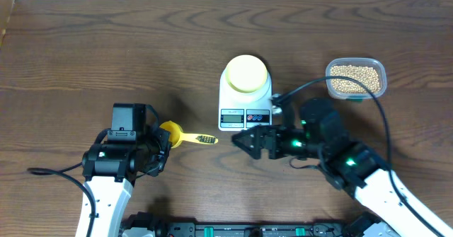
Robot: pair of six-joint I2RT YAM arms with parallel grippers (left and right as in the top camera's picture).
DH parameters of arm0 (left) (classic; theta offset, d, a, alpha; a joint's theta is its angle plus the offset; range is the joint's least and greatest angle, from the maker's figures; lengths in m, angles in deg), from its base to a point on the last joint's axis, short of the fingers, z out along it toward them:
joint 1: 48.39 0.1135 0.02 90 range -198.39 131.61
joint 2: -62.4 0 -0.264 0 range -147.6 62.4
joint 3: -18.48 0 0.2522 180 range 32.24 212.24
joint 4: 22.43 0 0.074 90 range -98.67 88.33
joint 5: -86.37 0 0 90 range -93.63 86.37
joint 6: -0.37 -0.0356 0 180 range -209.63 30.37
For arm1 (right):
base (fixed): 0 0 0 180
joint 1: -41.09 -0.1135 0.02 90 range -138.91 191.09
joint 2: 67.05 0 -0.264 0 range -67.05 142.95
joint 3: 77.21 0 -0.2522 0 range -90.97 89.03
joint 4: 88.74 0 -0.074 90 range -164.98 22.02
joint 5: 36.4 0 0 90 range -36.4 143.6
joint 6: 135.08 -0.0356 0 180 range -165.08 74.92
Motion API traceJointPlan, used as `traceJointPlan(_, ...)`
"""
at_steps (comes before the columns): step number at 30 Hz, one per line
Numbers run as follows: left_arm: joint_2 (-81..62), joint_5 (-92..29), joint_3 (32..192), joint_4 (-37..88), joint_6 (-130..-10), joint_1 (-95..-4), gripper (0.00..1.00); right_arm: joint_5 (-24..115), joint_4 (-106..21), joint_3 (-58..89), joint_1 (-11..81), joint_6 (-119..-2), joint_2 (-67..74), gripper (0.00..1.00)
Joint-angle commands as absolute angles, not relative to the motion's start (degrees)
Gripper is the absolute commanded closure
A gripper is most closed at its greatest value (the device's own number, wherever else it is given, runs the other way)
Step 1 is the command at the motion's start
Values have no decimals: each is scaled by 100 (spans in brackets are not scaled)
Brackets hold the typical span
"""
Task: Scoop item into bowl and weigh 50g on scale
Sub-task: 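Reach the right gripper toward the scoop handle held by the left gripper, then close the right gripper on the scoop handle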
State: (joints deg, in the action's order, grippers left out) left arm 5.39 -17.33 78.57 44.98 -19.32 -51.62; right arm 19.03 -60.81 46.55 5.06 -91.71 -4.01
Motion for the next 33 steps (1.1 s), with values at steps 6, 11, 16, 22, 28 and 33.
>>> traceJointPlan(6,515,-1781,7859,4500,-1875,-5170,93,2072,-7775,4664,-265,-10467,766,15)
traceJointPlan(11,515,-1805,7859,4500,-1727,-5175,93,2196,-8640,4664,-646,-10467,1131,18)
traceJointPlan(16,515,-1825,7859,4502,-1731,-5177,93,2511,-8855,4664,-864,-10769,1311,28)
traceJointPlan(22,515,-1919,7859,4504,-1742,-5177,93,2675,-9067,4664,-965,-10850,1311,39)
traceJointPlan(28,515,-2078,7859,4502,-1777,-5269,93,2670,-9106,4664,-965,-10852,1311,46)
traceJointPlan(33,515,-2072,7859,4498,-1775,-5479,93,2673,-9108,4664,-965,-11003,1311,53)
